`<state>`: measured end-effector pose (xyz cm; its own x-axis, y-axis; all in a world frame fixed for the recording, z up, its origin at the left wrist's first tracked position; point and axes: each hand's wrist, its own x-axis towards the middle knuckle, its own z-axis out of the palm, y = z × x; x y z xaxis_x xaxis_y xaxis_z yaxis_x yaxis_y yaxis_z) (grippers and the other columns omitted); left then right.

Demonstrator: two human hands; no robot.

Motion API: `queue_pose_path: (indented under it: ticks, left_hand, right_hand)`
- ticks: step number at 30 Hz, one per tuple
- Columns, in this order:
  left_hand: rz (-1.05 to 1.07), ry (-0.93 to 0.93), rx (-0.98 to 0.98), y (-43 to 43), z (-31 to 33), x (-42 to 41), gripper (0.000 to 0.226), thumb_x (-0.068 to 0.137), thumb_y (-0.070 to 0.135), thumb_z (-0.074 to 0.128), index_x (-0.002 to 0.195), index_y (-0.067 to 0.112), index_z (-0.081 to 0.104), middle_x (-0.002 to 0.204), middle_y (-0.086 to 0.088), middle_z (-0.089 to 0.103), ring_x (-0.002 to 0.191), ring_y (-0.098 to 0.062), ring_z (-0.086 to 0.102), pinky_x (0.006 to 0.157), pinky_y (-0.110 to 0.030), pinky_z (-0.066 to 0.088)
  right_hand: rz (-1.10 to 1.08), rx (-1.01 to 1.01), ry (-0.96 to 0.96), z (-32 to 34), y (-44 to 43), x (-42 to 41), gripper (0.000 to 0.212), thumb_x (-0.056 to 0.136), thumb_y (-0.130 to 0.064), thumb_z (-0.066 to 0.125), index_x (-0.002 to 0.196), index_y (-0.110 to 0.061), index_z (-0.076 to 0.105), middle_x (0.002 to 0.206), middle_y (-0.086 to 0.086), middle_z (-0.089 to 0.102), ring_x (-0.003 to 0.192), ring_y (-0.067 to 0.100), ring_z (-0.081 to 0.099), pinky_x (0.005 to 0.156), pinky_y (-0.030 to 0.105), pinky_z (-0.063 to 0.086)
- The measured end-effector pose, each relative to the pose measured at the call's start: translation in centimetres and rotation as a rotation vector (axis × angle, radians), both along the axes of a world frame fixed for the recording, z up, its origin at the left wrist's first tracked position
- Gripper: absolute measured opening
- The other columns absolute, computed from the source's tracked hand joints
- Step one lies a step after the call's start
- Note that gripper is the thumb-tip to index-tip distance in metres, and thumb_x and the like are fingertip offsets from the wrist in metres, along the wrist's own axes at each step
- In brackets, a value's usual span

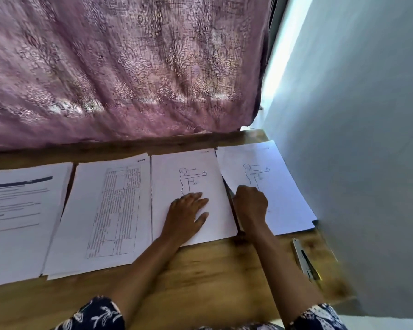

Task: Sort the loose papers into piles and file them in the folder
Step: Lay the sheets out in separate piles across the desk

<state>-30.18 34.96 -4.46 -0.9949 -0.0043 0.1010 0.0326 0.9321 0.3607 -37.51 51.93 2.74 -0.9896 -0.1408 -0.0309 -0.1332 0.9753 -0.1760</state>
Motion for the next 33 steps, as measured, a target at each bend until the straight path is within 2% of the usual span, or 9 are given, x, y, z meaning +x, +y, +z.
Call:
queue_pose_path:
  ticks: [4,9,13,16,21,25,28,30,33]
  left_hand:
    - [-0.011,-0.001,0.031,0.0,-0.2,-0.1,0.05,0.089,0.05,0.04,0.127,0.026,0.062,0.135,0.004,0.057,0.124,-0.019,0.053,0.099,-0.043,0.044]
    - [0.028,0.034,0.318,-1.6,0.8,-0.3,0.037,0.093,0.032,0.057,0.128,0.02,0.06,0.137,0.0,0.056,0.126,-0.019,0.052,0.109,-0.043,0.039]
    - [0.094,0.177,0.097,-5.0,1.4,0.3,0.037,0.093,0.029,0.055,0.128,0.02,0.06,0.135,-0.003,0.058,0.127,-0.022,0.051,0.115,-0.045,0.019]
    - [0.234,0.197,0.093,-7.7,1.1,1.3,0.037,0.098,0.029,0.047,0.132,0.018,0.056,0.137,-0.005,0.056,0.131,-0.025,0.048,0.116,-0.047,0.017]
    - [0.316,0.106,0.141,-9.2,0.7,2.6,0.047,0.1,0.042,0.043,0.142,0.02,0.047,0.146,-0.004,0.046,0.142,-0.023,0.034,0.116,-0.04,0.011]
    - [0.205,0.032,0.046,-9.6,-0.8,3.4,0.067,0.092,0.059,0.026,0.143,0.02,0.044,0.152,0.0,0.038,0.145,-0.02,0.025,0.118,-0.04,0.013]
    - [0.206,0.02,0.032,-9.9,-1.4,3.3,0.07,0.09,0.06,0.023,0.144,0.019,0.043,0.152,0.001,0.037,0.145,-0.02,0.025,0.118,-0.04,0.014]
    - [0.214,0.02,0.037,-9.8,-1.3,3.1,0.07,0.091,0.059,0.022,0.144,0.019,0.043,0.152,0.002,0.037,0.145,-0.019,0.025,0.118,-0.039,0.014]
    - [0.235,0.044,0.083,-9.7,-1.0,3.1,0.07,0.091,0.056,0.017,0.144,0.018,0.043,0.15,0.001,0.04,0.144,-0.018,0.026,0.116,-0.034,0.012]
  right_hand:
    - [-0.101,-0.154,0.006,0.1,1.2,-0.7,0.022,0.089,-0.028,0.063,0.081,-0.008,0.069,0.082,0.009,0.068,0.077,0.029,0.065,0.058,0.024,0.035]
    - [-0.017,-0.196,0.123,2.2,1.1,0.1,0.025,0.095,-0.028,0.055,0.08,-0.012,0.068,0.08,0.006,0.069,0.072,0.026,0.065,0.058,0.023,0.037]
    - [0.122,-0.16,0.157,3.8,-2.8,2.0,0.026,0.096,-0.033,0.05,0.092,-0.016,0.069,0.089,0.004,0.071,0.081,0.026,0.066,0.06,0.025,0.034]
    - [0.238,-0.171,0.102,3.1,-6.0,2.7,0.027,0.097,-0.033,0.049,0.096,-0.015,0.069,0.09,0.005,0.07,0.081,0.026,0.066,0.062,0.024,0.033]
    - [0.287,-0.418,-0.267,0.2,-8.9,2.0,0.046,0.096,-0.048,0.048,0.082,-0.007,0.065,0.08,0.007,0.069,0.073,0.022,0.064,0.069,0.031,0.048]
    - [0.242,-0.332,-0.023,-2.3,-5.8,0.6,0.03,0.097,-0.041,0.049,0.096,-0.016,0.065,0.102,0.005,0.07,0.094,0.023,0.064,0.081,0.033,0.049]
    - [0.275,-0.072,-0.031,-4.2,-3.5,-0.4,0.051,0.097,-0.045,0.044,0.14,-0.016,0.043,0.152,0.008,0.036,0.142,0.023,0.028,0.113,0.047,0.021]
    - [0.307,-0.018,-0.107,-5.0,-3.2,-0.2,0.067,0.097,-0.053,0.037,0.151,-0.016,0.021,0.16,0.006,0.012,0.148,0.021,0.006,0.117,0.05,0.003]
    - [0.351,-0.023,-0.135,-5.7,-4.5,1.3,0.073,0.096,-0.061,0.022,0.154,-0.018,0.007,0.161,0.006,0.001,0.148,0.021,-0.004,0.116,0.049,-0.005]
